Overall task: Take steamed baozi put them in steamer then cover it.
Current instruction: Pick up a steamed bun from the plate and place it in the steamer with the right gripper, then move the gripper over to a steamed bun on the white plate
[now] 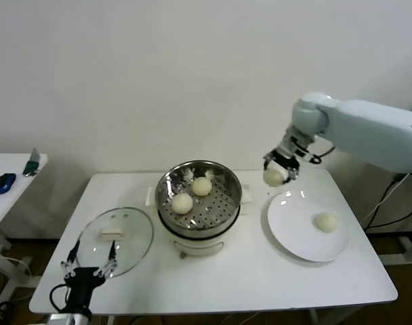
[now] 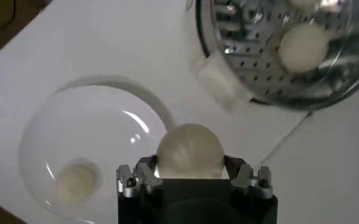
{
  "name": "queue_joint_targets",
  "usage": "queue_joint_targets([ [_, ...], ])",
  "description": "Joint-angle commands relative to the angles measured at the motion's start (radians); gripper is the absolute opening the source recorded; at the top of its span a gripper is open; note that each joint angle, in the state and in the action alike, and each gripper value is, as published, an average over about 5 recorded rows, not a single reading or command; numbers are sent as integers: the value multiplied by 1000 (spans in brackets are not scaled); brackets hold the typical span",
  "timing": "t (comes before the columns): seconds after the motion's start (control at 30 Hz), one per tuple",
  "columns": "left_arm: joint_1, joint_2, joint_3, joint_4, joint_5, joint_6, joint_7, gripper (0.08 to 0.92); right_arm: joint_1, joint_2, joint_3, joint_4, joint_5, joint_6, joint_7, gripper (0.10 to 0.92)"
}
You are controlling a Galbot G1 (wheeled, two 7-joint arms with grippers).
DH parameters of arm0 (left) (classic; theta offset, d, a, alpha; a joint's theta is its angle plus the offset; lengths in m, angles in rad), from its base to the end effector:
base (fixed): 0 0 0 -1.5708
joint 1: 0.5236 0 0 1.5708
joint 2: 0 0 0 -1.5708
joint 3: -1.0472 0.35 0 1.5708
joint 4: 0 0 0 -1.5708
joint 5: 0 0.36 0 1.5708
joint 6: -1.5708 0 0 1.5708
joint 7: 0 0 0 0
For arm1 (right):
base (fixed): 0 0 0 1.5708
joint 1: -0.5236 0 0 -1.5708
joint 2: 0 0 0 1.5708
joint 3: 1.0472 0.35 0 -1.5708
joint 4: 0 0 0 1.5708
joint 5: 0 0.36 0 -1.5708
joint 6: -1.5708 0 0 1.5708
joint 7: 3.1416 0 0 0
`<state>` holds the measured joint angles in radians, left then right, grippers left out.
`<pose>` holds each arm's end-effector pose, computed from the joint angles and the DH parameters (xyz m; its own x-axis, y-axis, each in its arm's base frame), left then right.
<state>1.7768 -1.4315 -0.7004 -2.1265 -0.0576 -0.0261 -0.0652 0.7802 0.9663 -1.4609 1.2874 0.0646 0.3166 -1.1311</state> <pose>0.1237 0.0755 -0.3133 -0.9841 -0.1347 0.1161 -0.1138 0.9786 0.1712 0.5679 0.0043 0.0054 -0.2219 -0.0767 0.9720 -0.5352 -0.8237 -0.1872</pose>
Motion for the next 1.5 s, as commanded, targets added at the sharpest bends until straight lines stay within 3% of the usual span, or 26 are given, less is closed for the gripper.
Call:
queue_joint_targets([
  [0.03, -3, -1, 3, 6, 0, 4, 0, 823, 89, 240, 13, 90, -85, 204, -7, 738],
  [0.43, -8, 10, -4, 5, -10, 7, -1, 823, -137, 418, 60, 5, -246, 250, 7, 738],
  [1.17, -12, 19, -2, 24, -17, 4, -1, 823, -220, 464, 17, -22, -249, 253, 17, 753],
  [1.5, -17, 22, 5, 28, -15, 5, -1, 823, -185, 441, 42, -19, -256, 254, 17, 820],
])
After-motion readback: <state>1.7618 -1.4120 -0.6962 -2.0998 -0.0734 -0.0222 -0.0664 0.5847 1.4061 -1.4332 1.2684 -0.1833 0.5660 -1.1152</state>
